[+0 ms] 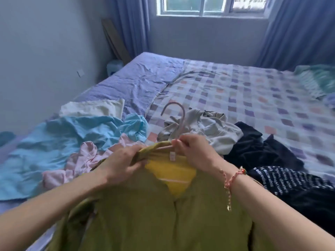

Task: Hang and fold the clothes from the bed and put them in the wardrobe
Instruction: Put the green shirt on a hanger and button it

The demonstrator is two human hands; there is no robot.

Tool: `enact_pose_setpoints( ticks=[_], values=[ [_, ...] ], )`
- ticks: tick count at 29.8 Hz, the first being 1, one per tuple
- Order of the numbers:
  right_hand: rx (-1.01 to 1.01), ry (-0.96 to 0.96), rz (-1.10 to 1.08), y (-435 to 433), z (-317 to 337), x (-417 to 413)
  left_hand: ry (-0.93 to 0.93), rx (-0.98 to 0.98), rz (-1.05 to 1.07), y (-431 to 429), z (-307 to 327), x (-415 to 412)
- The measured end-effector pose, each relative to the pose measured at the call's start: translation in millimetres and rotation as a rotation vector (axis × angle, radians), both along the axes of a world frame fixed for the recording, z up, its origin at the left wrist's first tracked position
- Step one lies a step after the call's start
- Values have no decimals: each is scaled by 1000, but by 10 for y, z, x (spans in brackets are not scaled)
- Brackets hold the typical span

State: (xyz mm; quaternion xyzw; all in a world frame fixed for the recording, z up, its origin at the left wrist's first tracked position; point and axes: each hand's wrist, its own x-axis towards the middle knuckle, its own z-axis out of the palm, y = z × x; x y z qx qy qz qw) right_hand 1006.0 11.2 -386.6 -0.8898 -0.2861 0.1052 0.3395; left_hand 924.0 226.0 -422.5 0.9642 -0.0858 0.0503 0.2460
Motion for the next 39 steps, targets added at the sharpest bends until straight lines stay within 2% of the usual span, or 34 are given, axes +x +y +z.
enact_pose_setpoints(
  ticks=[1, 3, 4, 6, 9, 11, 14, 19, 20, 21, 22, 27, 28, 30, 32, 35, 36, 39],
  values=[
    [-1, 41, 35, 4, 107, -120, 38, -2, 1, 40, 72, -133],
    [8, 13, 158, 63, 980, -328, -6, 29, 151, 161, 936, -566],
    [21, 39, 178, 84, 1030, -389, 9, 4, 184, 211, 1003, -629],
    [47, 7, 257, 240, 1710, -608, -61, 29, 264, 319, 1669, -1020],
    [85, 69, 367, 610, 2716, -1073, -126, 32, 427, 497, 2637, -1817],
    [163, 119, 420, 701, 3045, -1202, -118, 27, 411, 560, 2978, -2075],
    [202, 171, 633, 1134, 3650, -1779, -156, 1, 583, 739, 3622, -2979],
    [263, 122, 978, 1976, 4406, -3351, -263, 20, 849, 765, 4428, -4706],
    [267, 102, 986, 1968, 4407, -3389, -263, 12, 852, 749, 4437, -4688],
    [271, 87, 1113, 2262, 4564, -4082, -285, 56, 972, 696, 4615, -5427],
    [271, 99, 1085, 2262, 4560, -4129, -282, 78, 973, 672, 4631, -5422],
    [281, 32, 1388, 2654, 4782, -5752, -342, 276, 1374, 528, 4787, -7151],
    [266, 37, 1393, 2637, 4806, -5766, -369, 264, 1378, 613, 4785, -7192],
    [216, 36, 1569, 2753, 4853, -6416, -390, 300, 1535, 528, 4790, -7850],
    [184, 10, 1663, 2804, 4883, -6888, -376, 244, 1623, 536, 4830, -8310],
    [310, 9, 1704, 2889, 4908, -7767, -263, 111, 1717, 367, 4898, -9068],
    [339, 15, 1741, 2916, 4945, -8203, -240, 116, 1767, 280, 4949, -9452],
    [361, 24, 1759, 2990, 4960, -8651, -106, 180, 1821, 290, 4999, -9858]
  ],
)
